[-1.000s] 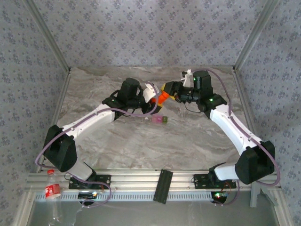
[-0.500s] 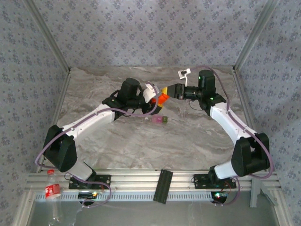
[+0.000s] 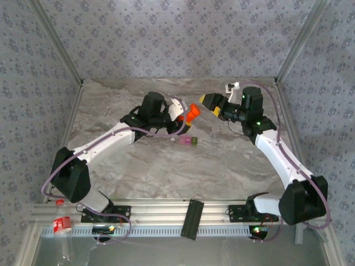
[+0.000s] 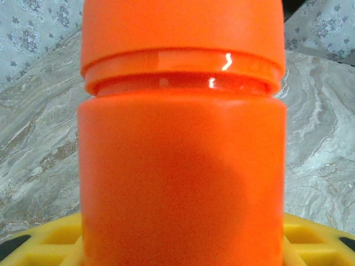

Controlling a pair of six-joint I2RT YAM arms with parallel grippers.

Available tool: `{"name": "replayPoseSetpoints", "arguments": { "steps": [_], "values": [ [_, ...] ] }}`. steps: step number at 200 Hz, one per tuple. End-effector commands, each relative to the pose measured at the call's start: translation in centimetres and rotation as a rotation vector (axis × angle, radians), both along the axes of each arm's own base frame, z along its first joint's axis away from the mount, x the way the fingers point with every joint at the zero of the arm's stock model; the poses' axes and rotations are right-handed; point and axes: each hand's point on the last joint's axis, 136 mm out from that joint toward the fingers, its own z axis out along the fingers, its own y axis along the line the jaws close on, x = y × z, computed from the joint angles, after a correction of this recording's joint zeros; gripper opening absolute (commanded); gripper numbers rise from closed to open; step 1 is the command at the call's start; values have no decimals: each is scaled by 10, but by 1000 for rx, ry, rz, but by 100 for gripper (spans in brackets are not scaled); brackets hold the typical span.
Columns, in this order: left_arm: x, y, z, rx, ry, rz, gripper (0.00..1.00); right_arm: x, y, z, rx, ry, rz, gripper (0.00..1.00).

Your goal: Sort the pills into containers

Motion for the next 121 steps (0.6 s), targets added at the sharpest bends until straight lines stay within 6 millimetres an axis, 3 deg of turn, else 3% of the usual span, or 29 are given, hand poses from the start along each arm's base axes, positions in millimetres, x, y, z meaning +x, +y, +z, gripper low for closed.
{"name": "replayPoseSetpoints", "arguments": {
  "steps": [1, 52, 121],
  "values": [
    [0, 2, 28, -32, -65, -5, 0, -1, -9, -1, -5, 95, -135, 87],
    [-1, -2, 28, -35, -36, -24, 0, -4, 18, -1, -18, 103, -76, 87],
    [-1, -5, 30, -40, -28, -35, 0, -4, 37, -4, -24, 103, -33, 80]
  ]
}}
